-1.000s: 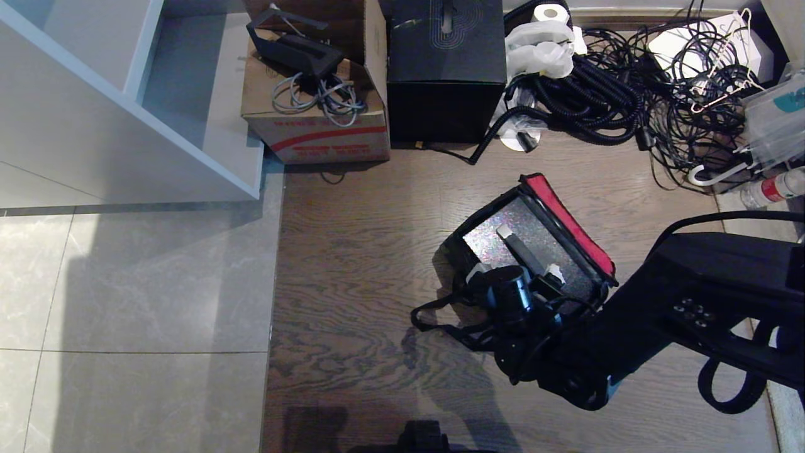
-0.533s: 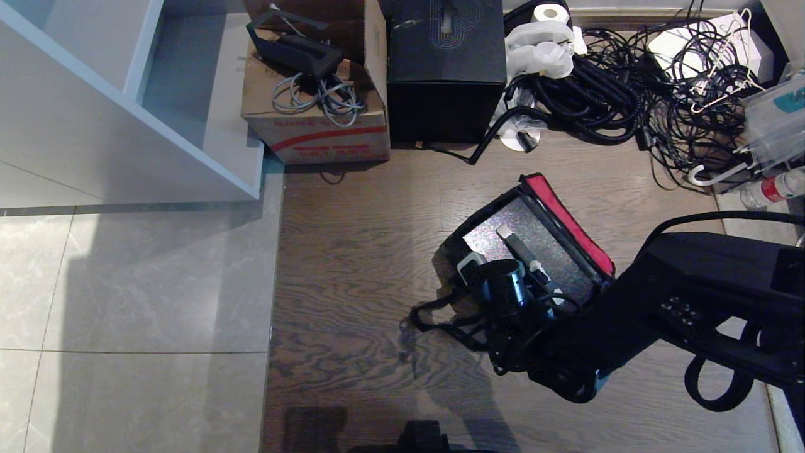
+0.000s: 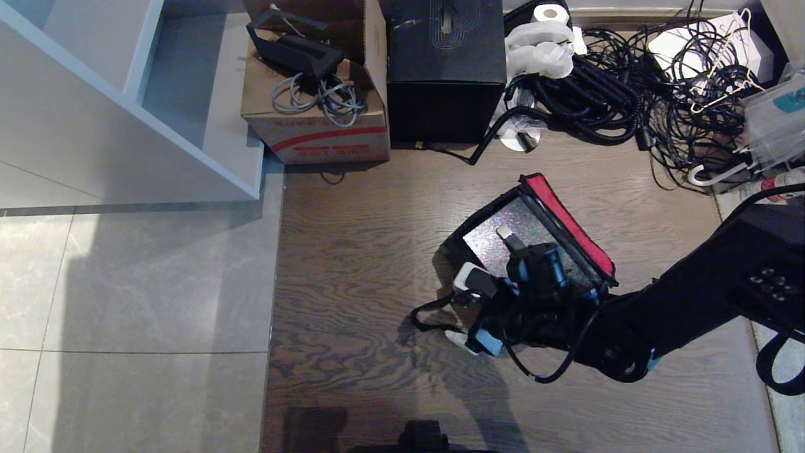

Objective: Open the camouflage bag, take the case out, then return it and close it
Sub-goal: Grip the handle

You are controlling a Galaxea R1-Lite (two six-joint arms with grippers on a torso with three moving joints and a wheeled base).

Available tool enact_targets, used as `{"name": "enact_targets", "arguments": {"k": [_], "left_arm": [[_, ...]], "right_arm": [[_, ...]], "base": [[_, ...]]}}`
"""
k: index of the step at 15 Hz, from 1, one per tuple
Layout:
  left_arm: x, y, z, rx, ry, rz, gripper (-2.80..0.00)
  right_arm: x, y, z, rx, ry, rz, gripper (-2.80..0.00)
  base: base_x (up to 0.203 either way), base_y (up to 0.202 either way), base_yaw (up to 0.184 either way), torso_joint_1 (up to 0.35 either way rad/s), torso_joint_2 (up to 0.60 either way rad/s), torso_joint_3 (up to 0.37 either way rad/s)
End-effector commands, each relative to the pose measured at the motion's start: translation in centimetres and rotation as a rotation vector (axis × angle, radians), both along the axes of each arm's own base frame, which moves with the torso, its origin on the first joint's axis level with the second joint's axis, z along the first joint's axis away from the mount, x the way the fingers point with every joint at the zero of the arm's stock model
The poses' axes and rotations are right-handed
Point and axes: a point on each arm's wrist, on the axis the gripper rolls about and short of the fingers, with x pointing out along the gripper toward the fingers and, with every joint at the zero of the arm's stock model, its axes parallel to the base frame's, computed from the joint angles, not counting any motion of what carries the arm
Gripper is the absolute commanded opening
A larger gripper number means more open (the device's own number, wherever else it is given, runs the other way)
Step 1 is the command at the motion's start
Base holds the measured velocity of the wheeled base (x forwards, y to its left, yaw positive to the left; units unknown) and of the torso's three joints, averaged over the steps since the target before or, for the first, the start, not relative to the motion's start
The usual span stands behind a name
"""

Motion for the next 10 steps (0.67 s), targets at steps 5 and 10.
{"name": "enact_targets", "arguments": {"k": [5, 10], "left_arm": [[0.0, 0.0, 0.0, -0.001, 0.000, 0.000, -2.80], [0.0, 0.0, 0.0, -0.001, 0.000, 0.000, -2.80]], "right_arm": [[0.9, -0.9, 2.7, -0.346, -0.445, -0.577, 0.00], [1.1, -1.1, 1.0, -0.551, -0.510, -0.747, 0.00]], "base": [[0.000, 0.000, 0.000, 0.000, 0.00, 0.000], [0.000, 0.000, 0.000, 0.000, 0.00, 0.000]]}}
